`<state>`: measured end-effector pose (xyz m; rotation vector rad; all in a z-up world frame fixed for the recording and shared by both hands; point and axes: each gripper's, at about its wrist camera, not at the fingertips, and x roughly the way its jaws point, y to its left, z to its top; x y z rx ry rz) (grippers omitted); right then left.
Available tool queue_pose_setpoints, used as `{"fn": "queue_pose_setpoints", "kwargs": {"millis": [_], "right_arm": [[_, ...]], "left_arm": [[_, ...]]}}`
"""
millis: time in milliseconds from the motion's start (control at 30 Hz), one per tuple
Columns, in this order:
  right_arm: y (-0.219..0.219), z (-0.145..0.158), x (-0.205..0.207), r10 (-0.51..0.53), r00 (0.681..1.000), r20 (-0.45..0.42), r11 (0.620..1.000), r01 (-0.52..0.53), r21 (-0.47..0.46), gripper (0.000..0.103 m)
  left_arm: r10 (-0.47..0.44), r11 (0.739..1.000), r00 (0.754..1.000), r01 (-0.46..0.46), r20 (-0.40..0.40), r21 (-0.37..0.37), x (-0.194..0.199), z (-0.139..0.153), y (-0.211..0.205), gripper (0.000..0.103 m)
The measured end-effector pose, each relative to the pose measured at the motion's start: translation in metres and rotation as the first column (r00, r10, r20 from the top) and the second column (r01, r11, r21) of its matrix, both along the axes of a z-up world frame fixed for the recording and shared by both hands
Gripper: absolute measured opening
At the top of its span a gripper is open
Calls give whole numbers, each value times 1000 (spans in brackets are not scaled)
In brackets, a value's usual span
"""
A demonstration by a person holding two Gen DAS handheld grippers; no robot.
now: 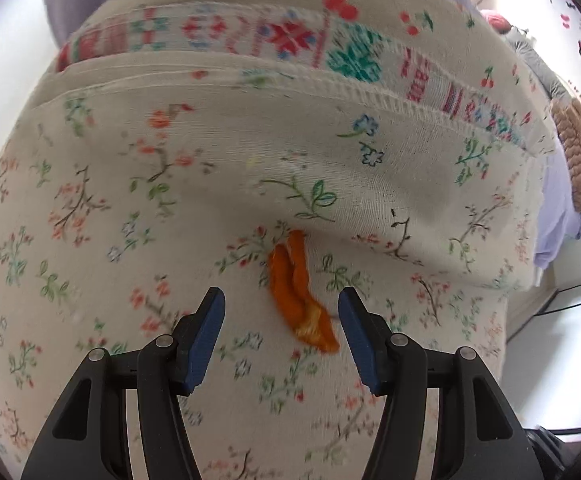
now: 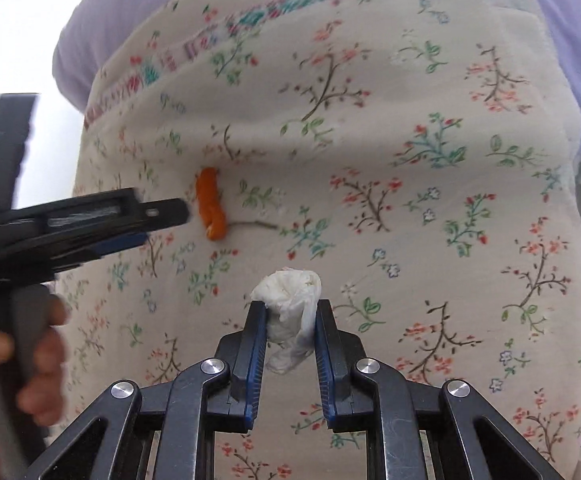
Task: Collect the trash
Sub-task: 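Grasp the white tissue with the right gripper while the left grasps the orange peel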
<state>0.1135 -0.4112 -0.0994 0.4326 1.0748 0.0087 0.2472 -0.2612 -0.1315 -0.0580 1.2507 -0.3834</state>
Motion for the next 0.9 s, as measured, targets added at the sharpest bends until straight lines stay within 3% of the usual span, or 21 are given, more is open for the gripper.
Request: {"fn": "queue_pose_setpoints", "kwargs": {"millis": [67,167,200,267,467,900], "right_arm": [[-2,4,1,3,1000,8,1000,-3,6,20],[-8,10,-4,-2,1000,24,1000,2,19,20],[-9,12,-4,-7,1000,25,1000,7,18,20],[-10,13,-6,-15,1000,24,1000,15,17,20],[-10,17,-4,-18,999,29,1000,17,11,20],[39,20,9,71,995,67,997,-72,10,20]], "left_arm": [[-8,1000,1000,8,0,1,0,-10,-7,59],[-4,1000,999,3,35,15,-3,-12,-9,20],[-2,1000,1000,2,6,-19,-2,-12,-7,17],[18,997,1000,-20,-24,-75,-2,-10,1,16],[52,991,999,-53,-7,-123,-4,15,41,15],[158,977,986,-148,56,-154,-31,69,162,15]]}}
